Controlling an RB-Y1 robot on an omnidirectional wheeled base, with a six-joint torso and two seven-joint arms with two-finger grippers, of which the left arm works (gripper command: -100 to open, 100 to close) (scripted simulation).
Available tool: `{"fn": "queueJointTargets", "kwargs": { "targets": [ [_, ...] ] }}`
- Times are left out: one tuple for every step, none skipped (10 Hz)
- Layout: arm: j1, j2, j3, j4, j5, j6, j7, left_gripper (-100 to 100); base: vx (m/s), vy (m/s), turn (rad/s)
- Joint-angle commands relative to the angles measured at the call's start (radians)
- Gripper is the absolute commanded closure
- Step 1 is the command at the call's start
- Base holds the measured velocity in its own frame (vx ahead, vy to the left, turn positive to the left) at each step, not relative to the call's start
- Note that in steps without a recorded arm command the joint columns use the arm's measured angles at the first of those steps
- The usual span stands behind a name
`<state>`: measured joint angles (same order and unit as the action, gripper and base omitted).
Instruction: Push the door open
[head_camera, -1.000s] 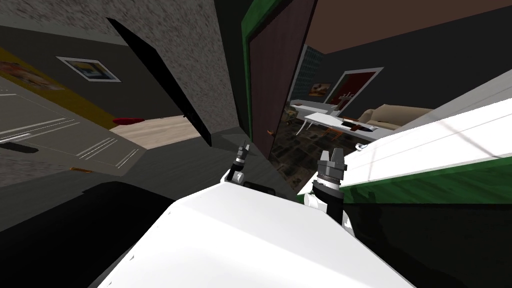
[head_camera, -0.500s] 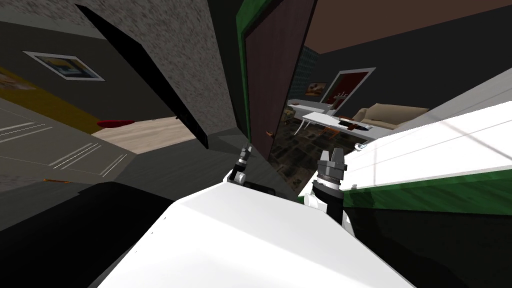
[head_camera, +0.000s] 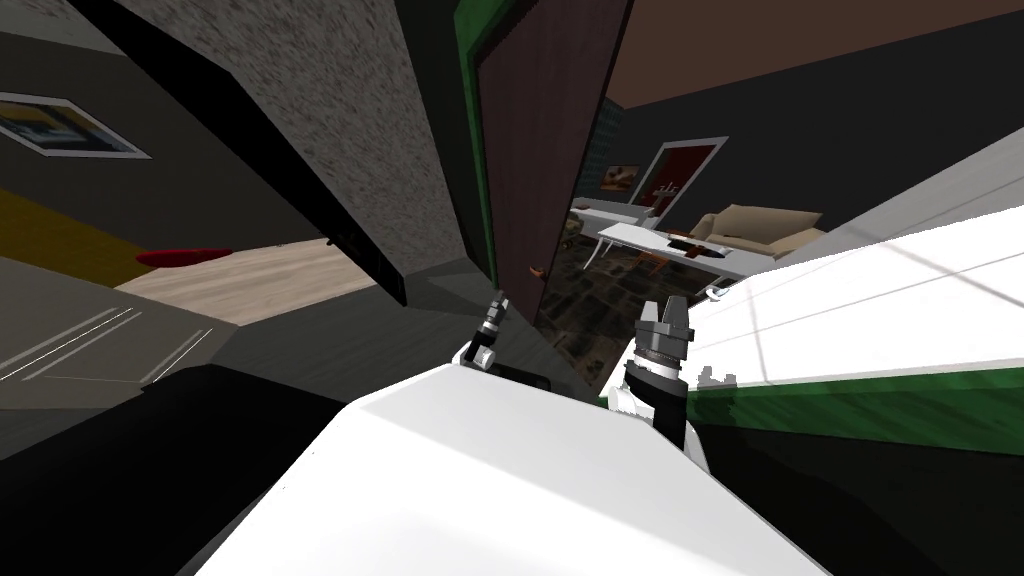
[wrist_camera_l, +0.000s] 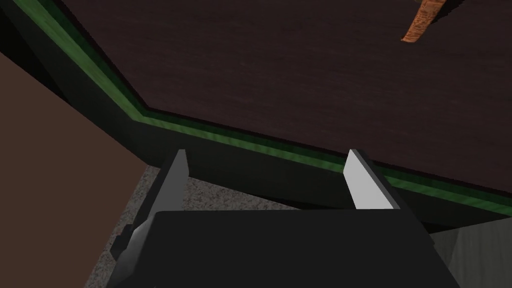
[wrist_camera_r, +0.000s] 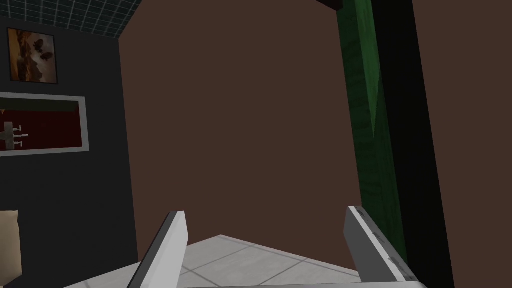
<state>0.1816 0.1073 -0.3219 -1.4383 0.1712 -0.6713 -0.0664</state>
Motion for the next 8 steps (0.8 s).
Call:
{"fn": "queueJointTargets", "kwargs": {
  "targets": [
    [-0.010, 0.002, -0.011, 0.031, 0.005, -0.007, -0.003, -100, 0.085, 0.056, -0.061],
    [-0.024, 0.000, -0.024, 0.067, 0.010, -0.012, -0.007, -100, 0.105, 0.060, -0.148],
    [-0.031, -0.001, -0.030, 0.085, 0.012, -0.014, -0.010, -100, 0.126, 0.073, -0.101],
    [-0.045, -0.003, -0.043, 0.120, 0.017, -0.019, -0.014, -100, 0.139, 0.074, -0.095],
    [-0.052, -0.004, -0.049, 0.138, 0.020, -0.022, -0.016, -100, 0.113, 0.071, -0.097],
    [-0.059, -0.005, -0.055, 0.155, 0.022, -0.024, -0.019, -100, 0.093, 0.067, -0.060],
    [-0.072, -0.007, -0.068, 0.190, 0.027, -0.029, -0.023, -100, 0.103, 0.066, -0.104],
    [-0.085, -0.010, -0.080, 0.224, 0.032, -0.034, -0.028, -100, 0.152, 0.097, -0.147]
  ]
}}
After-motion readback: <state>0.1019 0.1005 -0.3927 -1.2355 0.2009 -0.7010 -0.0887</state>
